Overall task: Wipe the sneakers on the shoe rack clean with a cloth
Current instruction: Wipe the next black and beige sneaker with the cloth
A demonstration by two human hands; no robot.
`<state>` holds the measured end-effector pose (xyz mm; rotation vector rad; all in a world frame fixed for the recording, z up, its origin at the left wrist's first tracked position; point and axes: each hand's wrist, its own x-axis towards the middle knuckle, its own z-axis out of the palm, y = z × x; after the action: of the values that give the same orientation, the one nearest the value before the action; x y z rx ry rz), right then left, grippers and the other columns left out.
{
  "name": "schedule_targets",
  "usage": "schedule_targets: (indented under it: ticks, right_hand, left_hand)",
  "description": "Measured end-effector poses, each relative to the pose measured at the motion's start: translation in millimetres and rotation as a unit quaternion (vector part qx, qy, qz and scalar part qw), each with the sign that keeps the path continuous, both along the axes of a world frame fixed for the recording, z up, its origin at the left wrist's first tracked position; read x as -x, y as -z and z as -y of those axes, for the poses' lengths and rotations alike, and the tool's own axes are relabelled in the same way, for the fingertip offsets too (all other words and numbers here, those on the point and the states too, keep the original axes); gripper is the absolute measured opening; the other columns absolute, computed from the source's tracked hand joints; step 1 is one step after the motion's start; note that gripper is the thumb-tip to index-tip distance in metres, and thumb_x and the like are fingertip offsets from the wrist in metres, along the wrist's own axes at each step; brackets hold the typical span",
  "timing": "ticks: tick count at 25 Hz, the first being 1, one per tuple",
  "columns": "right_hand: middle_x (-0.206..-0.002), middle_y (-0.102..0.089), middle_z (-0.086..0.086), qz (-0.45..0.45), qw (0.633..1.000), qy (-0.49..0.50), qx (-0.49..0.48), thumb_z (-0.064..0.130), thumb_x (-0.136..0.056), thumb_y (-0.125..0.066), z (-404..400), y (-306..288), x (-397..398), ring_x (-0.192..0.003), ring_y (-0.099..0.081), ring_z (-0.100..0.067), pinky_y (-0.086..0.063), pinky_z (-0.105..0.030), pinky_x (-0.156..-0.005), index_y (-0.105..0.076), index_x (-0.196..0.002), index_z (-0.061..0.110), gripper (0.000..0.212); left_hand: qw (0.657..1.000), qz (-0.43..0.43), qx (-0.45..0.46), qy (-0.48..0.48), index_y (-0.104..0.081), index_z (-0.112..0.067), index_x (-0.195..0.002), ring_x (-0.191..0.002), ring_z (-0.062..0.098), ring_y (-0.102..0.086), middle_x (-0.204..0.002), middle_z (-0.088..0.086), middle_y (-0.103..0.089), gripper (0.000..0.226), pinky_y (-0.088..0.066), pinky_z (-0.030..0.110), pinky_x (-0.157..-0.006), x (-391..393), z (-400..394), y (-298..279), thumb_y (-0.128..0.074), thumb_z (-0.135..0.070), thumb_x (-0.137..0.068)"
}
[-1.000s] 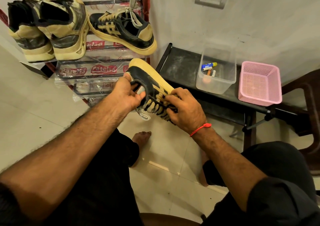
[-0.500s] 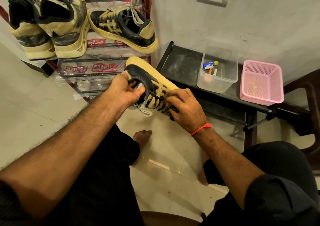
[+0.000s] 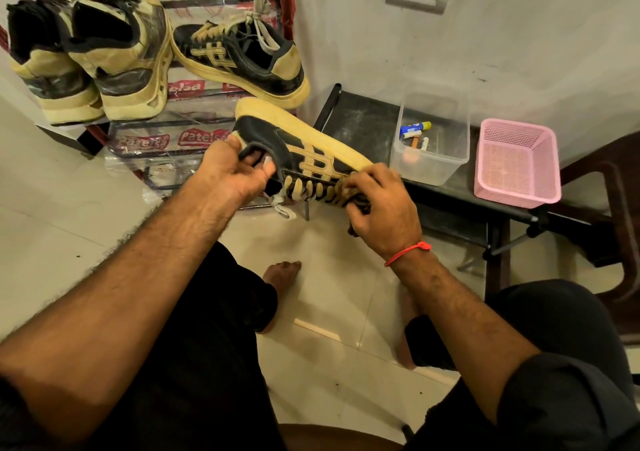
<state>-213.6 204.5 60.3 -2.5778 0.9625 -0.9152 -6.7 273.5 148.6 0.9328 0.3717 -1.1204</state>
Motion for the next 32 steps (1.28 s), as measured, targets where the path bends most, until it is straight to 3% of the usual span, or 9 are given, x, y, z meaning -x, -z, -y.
schedule_targets:
  ticks: [4,8,12,14,16,19,21,28,32]
  right_hand:
    - [-0.132,-0.044,-0.002,-0.022,0.987,0.047,-0.154,0.041,-0.081,-0.074,12.8,-15.0,7.8,-0.114,-0.050,-0.014,-0.051,-0.025,-0.085,-0.044,-0.138,0.025,0.067]
    - [-0.122,-0.062,0.007,-0.102,0.953,0.032,-0.283,0.051,-0.077,-0.077,20.1,-7.1,11.6,-0.112,-0.059,-0.012,-0.054,-0.043,-0.096,-0.051,-0.133,0.033,0.064]
    - [-0.105,-0.070,0.006,-0.040,0.940,0.054,-0.334,0.036,-0.077,-0.082,22.8,-11.0,17.0,-0.098,-0.065,-0.010,-0.057,-0.036,-0.090,-0.064,-0.122,0.024,0.049]
    - [-0.102,-0.071,0.003,0.014,0.939,0.055,-0.339,0.031,-0.079,-0.081,32.7,-25.8,22.0,-0.094,-0.066,-0.007,-0.057,-0.030,-0.089,-0.068,-0.117,0.017,0.043]
    - [-0.100,-0.072,0.000,0.033,0.939,0.057,-0.338,0.031,-0.080,-0.080,43.6,-39.8,28.3,-0.092,-0.066,-0.008,-0.058,-0.030,-0.087,-0.069,-0.113,0.012,0.039]
    - [-0.101,-0.073,-0.004,0.032,0.929,0.062,-0.364,0.032,-0.078,-0.080,52.2,-46.3,38.9,-0.096,-0.069,-0.016,-0.058,-0.038,-0.089,-0.069,-0.111,0.011,0.041]
    - [-0.102,-0.073,-0.003,0.028,0.922,0.047,-0.383,0.034,-0.077,-0.080,54.0,-44.5,42.3,-0.098,-0.069,-0.016,-0.057,-0.043,-0.091,-0.069,-0.112,0.013,0.043]
    - [-0.118,-0.060,0.006,0.188,0.944,0.084,-0.258,0.030,-0.082,-0.079,45.0,-61.9,28.1,-0.109,-0.061,-0.014,-0.054,-0.031,-0.094,-0.050,-0.126,0.024,0.053]
    - [-0.127,-0.058,-0.001,0.035,0.987,-0.057,-0.145,0.030,-0.090,-0.069,8.3,-60.2,-3.6,-0.116,-0.053,-0.016,-0.045,-0.030,-0.103,-0.055,-0.129,0.020,0.043]
  left_hand:
    - [0.999,-0.009,-0.024,-0.038,-0.058,0.001,-0.109,-0.094,0.032,-0.074,-0.111,0.023,-0.073,0.026,-0.063,0.047,-0.058,-9.4,-3.4,-0.3,-0.039,-0.017,-0.110]
    - [1.000,-0.001,-0.022,-0.002,-0.057,0.000,-0.109,-0.088,0.034,-0.075,-0.107,0.024,-0.074,0.023,-0.064,0.048,-0.063,-3.3,-5.8,0.2,-0.040,-0.016,-0.109]
    - [0.988,0.088,0.004,0.128,-0.063,-0.007,-0.115,-0.098,0.027,-0.076,-0.113,0.016,-0.075,0.022,-0.064,0.047,-0.075,-5.3,-5.3,-1.3,-0.049,-0.021,-0.107]
    - [0.920,0.290,-0.056,0.259,-0.065,-0.015,-0.119,-0.095,0.019,-0.075,-0.113,0.009,-0.074,0.024,-0.061,0.032,-0.064,-5.0,-8.4,-6.9,-0.055,-0.031,-0.104]
    - [0.779,0.495,-0.136,0.360,-0.067,-0.024,-0.108,-0.090,0.012,-0.071,-0.106,0.000,-0.073,0.027,-0.053,0.023,-0.055,0.9,-10.8,-8.8,-0.055,-0.047,-0.101]
    - [0.610,0.661,-0.132,0.417,-0.068,-0.020,-0.106,-0.090,0.012,-0.069,-0.094,-0.007,-0.073,0.051,-0.057,0.033,-0.072,8.0,-7.7,1.3,-0.055,-0.066,-0.091]
    - [0.564,0.716,-0.087,0.402,-0.067,-0.024,-0.115,-0.094,0.008,-0.069,-0.097,-0.014,-0.071,0.043,-0.059,0.037,-0.086,8.6,-4.4,15.1,-0.064,-0.059,-0.091]
    - [0.760,0.577,-0.072,0.289,-0.072,-0.018,-0.105,-0.088,0.021,-0.076,-0.094,0.000,-0.079,0.034,-0.062,0.043,-0.078,11.4,1.9,37.5,-0.066,-0.049,-0.094]
    - [0.758,0.580,-0.083,0.286,-0.072,-0.016,-0.100,-0.074,0.012,-0.070,-0.088,0.003,-0.076,0.025,-0.054,0.028,-0.059,31.7,4.8,36.4,-0.061,-0.039,-0.100]
